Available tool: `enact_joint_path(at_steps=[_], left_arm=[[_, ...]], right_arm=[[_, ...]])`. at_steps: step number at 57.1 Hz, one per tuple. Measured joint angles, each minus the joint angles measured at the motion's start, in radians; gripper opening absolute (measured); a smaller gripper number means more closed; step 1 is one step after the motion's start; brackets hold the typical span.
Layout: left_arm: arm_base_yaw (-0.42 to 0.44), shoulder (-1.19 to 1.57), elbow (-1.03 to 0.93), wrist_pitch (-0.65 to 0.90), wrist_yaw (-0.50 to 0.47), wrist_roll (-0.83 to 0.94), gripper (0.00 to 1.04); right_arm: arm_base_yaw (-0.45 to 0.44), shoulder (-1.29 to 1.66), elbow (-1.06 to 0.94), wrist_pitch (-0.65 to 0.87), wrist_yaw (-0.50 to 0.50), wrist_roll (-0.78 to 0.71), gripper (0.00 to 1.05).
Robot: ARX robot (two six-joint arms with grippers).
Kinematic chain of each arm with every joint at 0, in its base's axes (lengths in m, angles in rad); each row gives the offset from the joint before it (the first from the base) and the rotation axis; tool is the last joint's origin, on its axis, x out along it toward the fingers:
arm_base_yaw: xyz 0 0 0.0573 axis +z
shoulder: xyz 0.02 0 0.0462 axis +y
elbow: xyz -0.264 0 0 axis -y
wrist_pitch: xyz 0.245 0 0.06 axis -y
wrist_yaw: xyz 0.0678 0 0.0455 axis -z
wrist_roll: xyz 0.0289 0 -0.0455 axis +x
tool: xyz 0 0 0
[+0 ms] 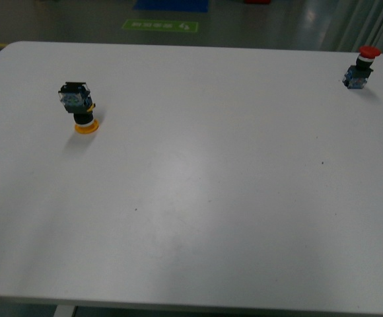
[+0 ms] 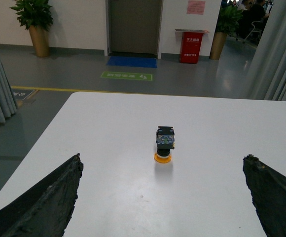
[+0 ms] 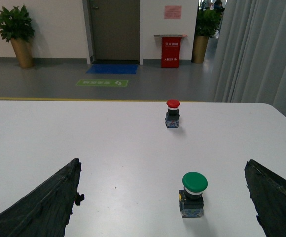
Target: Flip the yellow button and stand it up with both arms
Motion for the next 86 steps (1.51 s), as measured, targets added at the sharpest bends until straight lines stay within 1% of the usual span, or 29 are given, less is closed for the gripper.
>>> enact_joint_path(at_steps=[73,74,76,77,78,79,80,82,84,86], left_arm=[[-0.001,0.002,0.001,-0.002,-0.006,-0.004,0.98],[-0.008,0.023,0.011,-0.037,-0.039,-0.022,0.98],[-0.001,0.097,0.060,-0.155,-0.100,-0.091,0.98],[0.007,0.127,0.076,-0.181,-0.104,-0.109,0.98],[0.037,0.224,0.113,-0.212,-0.100,-0.152,0.98],[0.061,0.290,0.132,-0.207,-0.091,-0.163,0.98],[0.097,0.383,0.159,-0.179,-0.064,-0.179,0.98],[0.142,0.503,0.194,-0.119,-0.018,-0.183,0.98],[0.176,0.637,0.241,-0.039,0.012,-0.179,0.98],[0.192,0.734,0.280,0.025,0.034,-0.163,0.98]], right_arm=[[0.000,0.000,0.000,0.000,0.000,0.000,0.97],[0.000,0.000,0.000,0.000,0.000,0.000,0.97],[0.000,0.000,0.000,0.000,0.000,0.000,0.97],[0.000,0.000,0.000,0.000,0.000,0.000,0.97],[0.000,0.000,0.000,0.000,0.000,0.000,0.97],[0.000,0.000,0.000,0.000,0.000,0.000,0.97],[0.000,-0.002,0.000,0.000,0.000,0.000,0.97],[0.000,-0.002,0.000,0.000,0.000,0.000,0.97],[0.000,-0.002,0.000,0.000,0.000,0.000,0.97],[0.000,-0.002,0.000,0.000,0.000,0.000,0.97]])
